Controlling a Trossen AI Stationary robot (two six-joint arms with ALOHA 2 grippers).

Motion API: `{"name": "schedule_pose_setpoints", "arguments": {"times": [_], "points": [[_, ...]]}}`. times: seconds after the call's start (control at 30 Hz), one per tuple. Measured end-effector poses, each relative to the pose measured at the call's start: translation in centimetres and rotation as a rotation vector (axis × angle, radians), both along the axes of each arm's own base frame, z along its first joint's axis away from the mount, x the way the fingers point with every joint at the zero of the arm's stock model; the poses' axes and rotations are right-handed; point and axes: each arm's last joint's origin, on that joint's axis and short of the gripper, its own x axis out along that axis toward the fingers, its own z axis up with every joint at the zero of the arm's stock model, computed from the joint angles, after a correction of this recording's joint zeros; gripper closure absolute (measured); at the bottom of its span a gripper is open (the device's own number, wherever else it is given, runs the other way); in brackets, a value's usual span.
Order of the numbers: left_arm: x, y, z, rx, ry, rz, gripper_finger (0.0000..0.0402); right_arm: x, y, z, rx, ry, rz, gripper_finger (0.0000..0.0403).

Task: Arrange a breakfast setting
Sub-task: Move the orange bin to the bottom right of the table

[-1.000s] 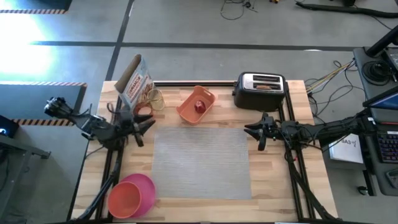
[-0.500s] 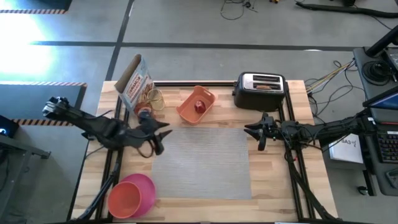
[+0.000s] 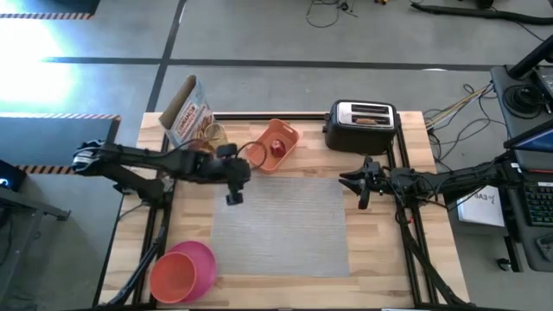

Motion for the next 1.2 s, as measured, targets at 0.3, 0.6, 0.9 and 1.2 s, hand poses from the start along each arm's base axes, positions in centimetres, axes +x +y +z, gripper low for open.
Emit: {"name": "schedule_pose_setpoints", "arguments": {"times": [0.3, 0.6, 0.9, 1.2], "points": [[3.2, 4.6, -3.2, -0.044, 0.014, -0.008, 0.0281, 0.0, 0.0, 0.0, 0.0, 0.0, 0.0, 0.0307], [4.9, 6.6, -5.2, -0.118, -0.025, 0.011, 0.0249, 0.0, 0.0, 0.0, 0.0, 0.0, 0.0, 0.0307], [5.9, 7.0, -8.1, -0.112, 0.067, 0.033, 0.0219, 0.0, 0.0, 0.0, 0.0, -0.001, 0.0, 0.0307], [6.3, 7.2, -9.9, -0.073, 0.131, 0.086, 0.0249, 0.0, 0.0, 0.0, 0.0, -0.001, 0.0, 0.0307]]}}
